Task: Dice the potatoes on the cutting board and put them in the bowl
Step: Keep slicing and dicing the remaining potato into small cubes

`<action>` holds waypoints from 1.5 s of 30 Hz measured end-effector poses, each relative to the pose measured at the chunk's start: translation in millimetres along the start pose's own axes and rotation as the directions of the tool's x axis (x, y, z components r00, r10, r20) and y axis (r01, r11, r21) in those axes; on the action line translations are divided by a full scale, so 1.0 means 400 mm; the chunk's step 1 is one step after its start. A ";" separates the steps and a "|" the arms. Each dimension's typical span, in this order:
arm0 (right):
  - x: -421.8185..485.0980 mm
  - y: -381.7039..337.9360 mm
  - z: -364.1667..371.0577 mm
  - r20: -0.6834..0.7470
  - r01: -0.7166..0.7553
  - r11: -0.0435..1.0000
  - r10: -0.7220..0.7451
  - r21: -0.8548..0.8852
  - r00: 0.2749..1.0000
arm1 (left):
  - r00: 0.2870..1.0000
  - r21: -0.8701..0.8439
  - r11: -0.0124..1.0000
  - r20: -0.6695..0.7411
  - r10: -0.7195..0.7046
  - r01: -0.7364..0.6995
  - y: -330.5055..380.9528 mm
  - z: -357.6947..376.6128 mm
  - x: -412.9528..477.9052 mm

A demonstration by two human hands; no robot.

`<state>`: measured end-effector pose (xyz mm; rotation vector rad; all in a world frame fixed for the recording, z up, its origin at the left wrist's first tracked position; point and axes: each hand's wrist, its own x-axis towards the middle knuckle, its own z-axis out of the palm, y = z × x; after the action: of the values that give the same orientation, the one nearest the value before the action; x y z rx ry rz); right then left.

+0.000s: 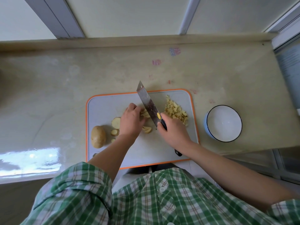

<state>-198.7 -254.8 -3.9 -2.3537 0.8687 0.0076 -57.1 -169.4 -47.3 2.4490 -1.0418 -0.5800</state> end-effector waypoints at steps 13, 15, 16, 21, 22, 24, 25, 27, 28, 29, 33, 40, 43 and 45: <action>0.013 -0.022 0.027 0.058 0.014 0.974 -0.001 -0.224 0.998 | 0.999 -0.065 0.998 -0.028 -0.027 0.025 0.007 0.005 0.003; 0.013 -0.023 0.033 0.050 0.017 0.975 -0.005 -0.223 0.999 | 0.999 -0.065 0.998 -0.027 -0.026 0.024 0.006 0.004 0.003; 0.012 -0.021 0.036 0.040 0.017 0.975 -0.008 -0.222 0.999 | 0.999 -0.066 0.998 -0.027 -0.025 0.023 0.006 0.004 0.003; 0.007 -0.018 0.046 0.002 -0.003 0.978 0.004 -0.208 1.000 | 0.999 -0.062 0.998 -0.035 -0.006 0.004 0.007 0.002 0.002; 0.009 -0.017 0.046 0.006 -0.002 0.980 0.004 -0.200 1.000 | 0.999 -0.063 0.998 -0.037 -0.005 0.003 0.007 0.001 0.002; 0.011 -0.010 0.043 0.018 0.000 0.986 0.003 -0.164 1.000 | 0.999 -0.064 0.998 -0.038 -0.004 0.001 0.007 -0.001 0.002; 0.011 -0.005 0.040 0.027 0.004 0.989 0.000 -0.146 1.000 | 0.999 -0.062 0.998 -0.035 -0.001 -0.001 0.007 -0.002 0.002; 0.011 0.003 0.035 0.042 0.023 0.991 -0.018 -0.135 0.999 | 1.000 -0.055 0.998 -0.027 0.005 -0.006 0.004 -0.003 0.001; 0.011 0.005 0.033 0.052 0.026 0.991 -0.019 -0.134 0.998 | 1.000 -0.051 0.999 -0.023 0.009 -0.010 0.003 -0.003 0.001; 0.011 0.007 0.031 0.063 0.027 0.991 -0.019 -0.133 0.998 | 1.000 -0.048 0.999 -0.023 0.013 -0.014 0.002 -0.003 0.000; 0.012 0.005 0.035 0.065 0.033 0.989 -0.023 -0.147 0.998 | 0.999 -0.046 0.999 -0.030 0.015 -0.017 0.004 -0.001 -0.003; 0.020 -0.007 0.048 0.028 0.021 0.981 -0.015 -0.194 0.999 | 1.000 -0.058 0.998 -0.027 0.009 -0.010 0.005 0.001 0.002; 0.034 -0.004 0.051 -0.006 -0.015 0.992 0.015 -0.122 1.000 | 1.000 -0.050 0.999 -0.029 0.007 -0.009 0.002 0.002 0.002; 0.038 -0.001 0.047 -0.027 -0.028 0.997 0.026 -0.073 0.999 | 1.000 -0.049 0.999 -0.023 0.003 -0.004 -0.001 0.003 0.002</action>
<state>-183.0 -253.1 -22.1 -2.4147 0.9280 0.0200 -57.1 -170.2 -48.8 2.4054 -1.0104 -0.5685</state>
